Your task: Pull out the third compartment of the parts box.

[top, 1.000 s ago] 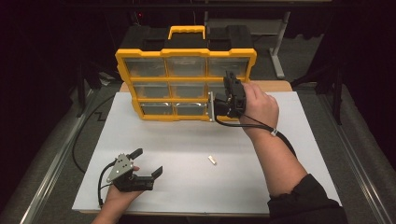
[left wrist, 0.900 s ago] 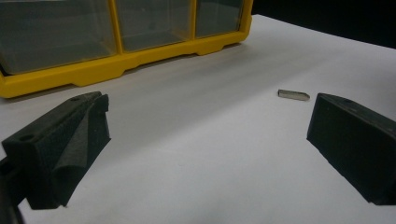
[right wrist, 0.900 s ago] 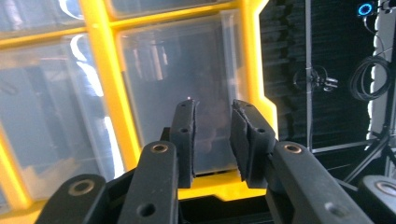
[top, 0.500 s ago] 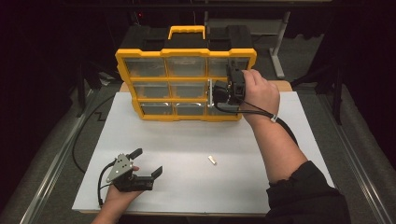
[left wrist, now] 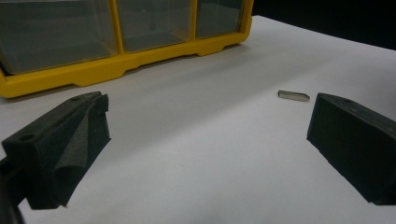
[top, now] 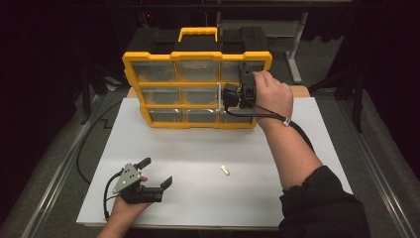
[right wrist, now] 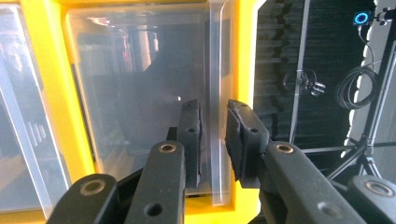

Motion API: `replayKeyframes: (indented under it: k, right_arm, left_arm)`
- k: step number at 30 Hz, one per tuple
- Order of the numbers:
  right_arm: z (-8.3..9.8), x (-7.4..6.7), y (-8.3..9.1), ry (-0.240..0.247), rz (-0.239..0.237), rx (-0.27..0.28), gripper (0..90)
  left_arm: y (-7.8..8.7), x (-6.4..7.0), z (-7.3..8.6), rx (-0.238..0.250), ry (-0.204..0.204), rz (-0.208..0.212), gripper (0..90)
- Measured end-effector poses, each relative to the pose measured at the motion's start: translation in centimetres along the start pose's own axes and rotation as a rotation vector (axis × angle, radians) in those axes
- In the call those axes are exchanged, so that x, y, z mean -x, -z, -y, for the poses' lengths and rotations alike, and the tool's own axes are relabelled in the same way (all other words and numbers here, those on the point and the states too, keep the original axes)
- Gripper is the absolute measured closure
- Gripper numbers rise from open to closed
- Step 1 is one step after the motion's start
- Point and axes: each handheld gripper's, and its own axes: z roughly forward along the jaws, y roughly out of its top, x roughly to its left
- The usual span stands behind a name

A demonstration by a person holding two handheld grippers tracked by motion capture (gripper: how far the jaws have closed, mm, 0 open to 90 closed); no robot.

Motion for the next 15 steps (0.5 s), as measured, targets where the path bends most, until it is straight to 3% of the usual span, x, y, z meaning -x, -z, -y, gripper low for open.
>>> replayKeyframes:
  k: [15]
  right_arm:
    - [-0.48, -0.31, -0.24, 0.036, 0.042, -0.027, 82.7]
  left_arm:
    - [-0.10, -0.09, 0.01, -0.003, 0.006, 0.003, 0.3]
